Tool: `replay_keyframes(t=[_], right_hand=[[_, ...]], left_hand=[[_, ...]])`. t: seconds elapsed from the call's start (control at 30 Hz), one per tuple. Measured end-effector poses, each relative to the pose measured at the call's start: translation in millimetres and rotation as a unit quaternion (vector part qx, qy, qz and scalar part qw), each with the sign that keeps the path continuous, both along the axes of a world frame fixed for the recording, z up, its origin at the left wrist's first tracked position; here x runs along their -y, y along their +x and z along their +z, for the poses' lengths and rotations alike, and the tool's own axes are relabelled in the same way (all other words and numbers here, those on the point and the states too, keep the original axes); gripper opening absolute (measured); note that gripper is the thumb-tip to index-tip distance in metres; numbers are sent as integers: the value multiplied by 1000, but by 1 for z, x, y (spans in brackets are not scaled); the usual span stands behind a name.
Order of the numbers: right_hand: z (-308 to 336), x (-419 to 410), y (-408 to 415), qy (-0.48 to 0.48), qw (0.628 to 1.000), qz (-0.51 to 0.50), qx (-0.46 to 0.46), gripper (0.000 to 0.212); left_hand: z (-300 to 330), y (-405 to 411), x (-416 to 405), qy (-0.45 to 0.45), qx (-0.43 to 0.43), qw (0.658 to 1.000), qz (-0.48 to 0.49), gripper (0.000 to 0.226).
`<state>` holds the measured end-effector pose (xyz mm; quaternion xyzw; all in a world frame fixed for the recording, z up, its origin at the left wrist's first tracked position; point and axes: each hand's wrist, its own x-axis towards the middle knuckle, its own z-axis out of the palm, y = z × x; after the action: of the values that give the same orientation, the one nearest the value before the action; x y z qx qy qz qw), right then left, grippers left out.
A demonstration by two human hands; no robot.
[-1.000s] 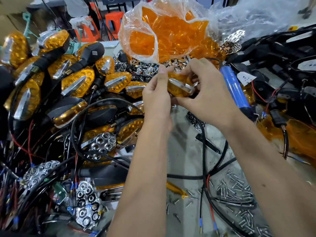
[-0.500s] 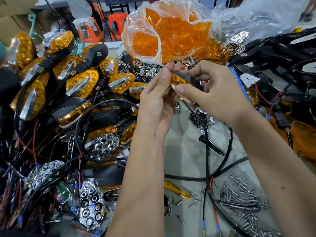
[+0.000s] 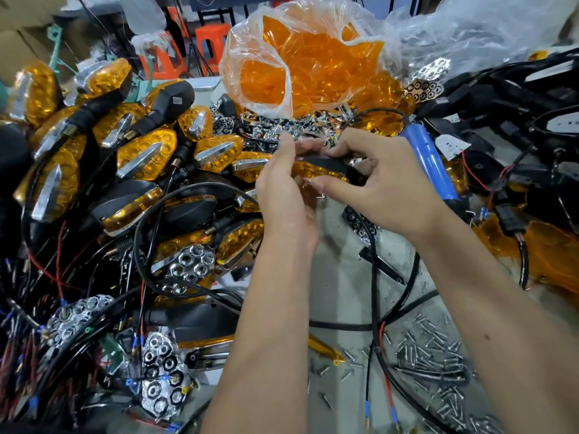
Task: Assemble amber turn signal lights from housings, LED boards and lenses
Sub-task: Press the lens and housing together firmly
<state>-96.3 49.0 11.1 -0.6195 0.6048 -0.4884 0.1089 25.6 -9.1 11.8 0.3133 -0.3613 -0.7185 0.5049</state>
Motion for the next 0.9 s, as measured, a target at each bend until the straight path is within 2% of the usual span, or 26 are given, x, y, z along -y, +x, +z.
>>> replay_keyframes(t=[0.1, 0.2, 0.27, 0.33, 0.4, 0.5, 0.57, 0.63, 0.77, 0.9], right_hand=[[6, -1, 5, 57, 996, 66, 22, 20], [13, 0, 16, 95, 992, 84, 13, 18], [16, 3, 29, 105, 991, 58, 54, 28], [16, 8, 44, 65, 993, -19, 95, 49], [16, 10, 56, -13, 989, -126, 74, 62], [17, 10, 50, -59, 969, -214, 110, 66], [16, 10, 38, -21, 960, -209, 186, 66], [12, 12, 31, 36, 955, -194, 221, 58], [9, 15, 38, 82, 947, -181, 254, 45], [4, 15, 41, 106, 936, -181, 283, 32]], left_hand=[[1, -4, 1, -47, 61, 989, 124, 61], [3, -5, 2, -61, 30, 979, 192, 70], [3, -5, 3, -51, -1, 975, 218, 70], [2, -7, 0, -49, -10, 974, 220, 67], [2, -12, -5, -79, -24, 980, 182, 64], [5, -17, -11, -118, -62, 991, 22, 62], [6, -14, -10, -112, -94, 987, -71, 72], [2, -12, -7, -125, -113, 980, -106, 82], [0, -9, -7, -143, -145, 968, -146, 93], [3, -6, -7, -150, -144, 968, -142, 91]])
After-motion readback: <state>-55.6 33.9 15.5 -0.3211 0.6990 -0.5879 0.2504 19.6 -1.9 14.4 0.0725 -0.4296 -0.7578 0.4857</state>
